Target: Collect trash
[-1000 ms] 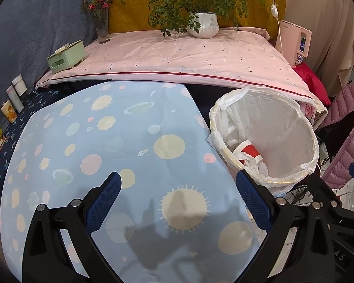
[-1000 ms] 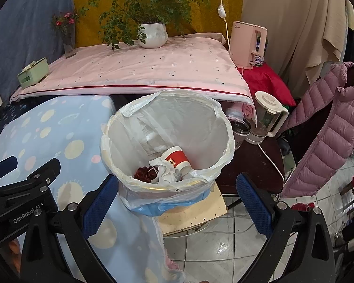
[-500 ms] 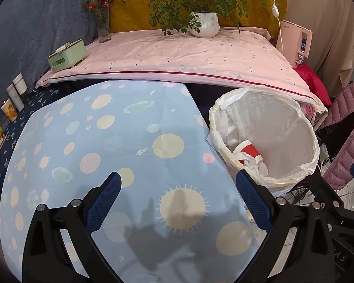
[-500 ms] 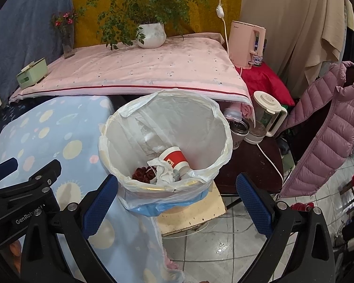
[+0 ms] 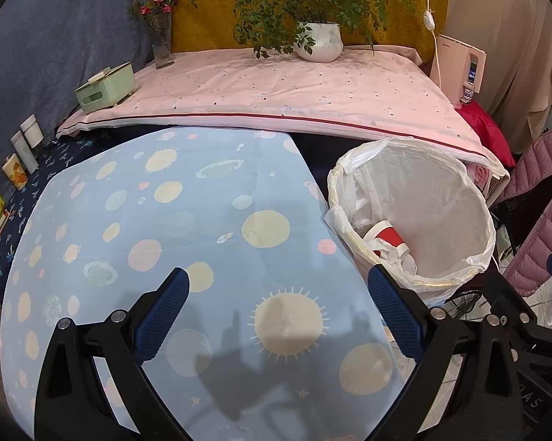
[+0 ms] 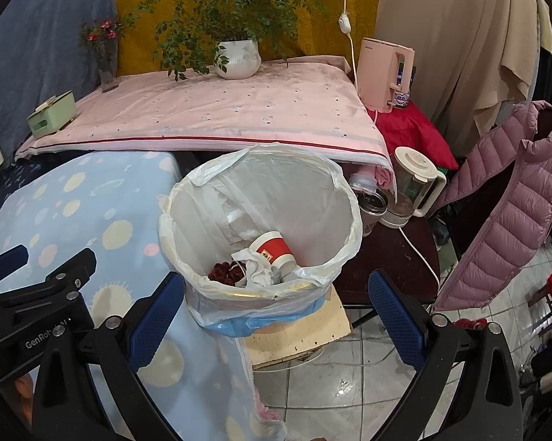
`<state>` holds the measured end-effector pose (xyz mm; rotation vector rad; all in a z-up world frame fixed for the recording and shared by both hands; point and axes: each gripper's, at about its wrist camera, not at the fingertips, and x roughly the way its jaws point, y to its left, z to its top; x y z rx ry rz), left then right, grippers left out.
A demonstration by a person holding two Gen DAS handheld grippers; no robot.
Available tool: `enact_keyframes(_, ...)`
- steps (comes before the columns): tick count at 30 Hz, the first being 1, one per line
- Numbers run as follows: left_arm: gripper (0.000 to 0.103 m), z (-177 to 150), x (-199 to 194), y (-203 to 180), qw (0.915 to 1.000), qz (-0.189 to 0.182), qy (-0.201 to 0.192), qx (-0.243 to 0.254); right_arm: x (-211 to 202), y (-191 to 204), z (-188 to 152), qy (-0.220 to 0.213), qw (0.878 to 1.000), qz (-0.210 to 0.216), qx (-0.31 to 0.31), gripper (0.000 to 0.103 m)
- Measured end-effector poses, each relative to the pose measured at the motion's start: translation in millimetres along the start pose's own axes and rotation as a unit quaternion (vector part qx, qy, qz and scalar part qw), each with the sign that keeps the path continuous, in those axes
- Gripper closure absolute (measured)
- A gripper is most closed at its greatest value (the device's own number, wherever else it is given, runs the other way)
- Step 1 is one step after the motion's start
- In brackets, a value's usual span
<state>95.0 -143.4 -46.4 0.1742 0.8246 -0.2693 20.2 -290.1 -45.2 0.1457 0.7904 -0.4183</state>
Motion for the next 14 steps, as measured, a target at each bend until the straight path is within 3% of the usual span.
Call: enact_keyframes(14, 0.010, -1.3, 0.4, 5.7, 1.0000, -0.005, 0.000, -0.003, -2.3, 5.9, 0.4, 0.000, 1.000, 0.000, -0.005, 0.007)
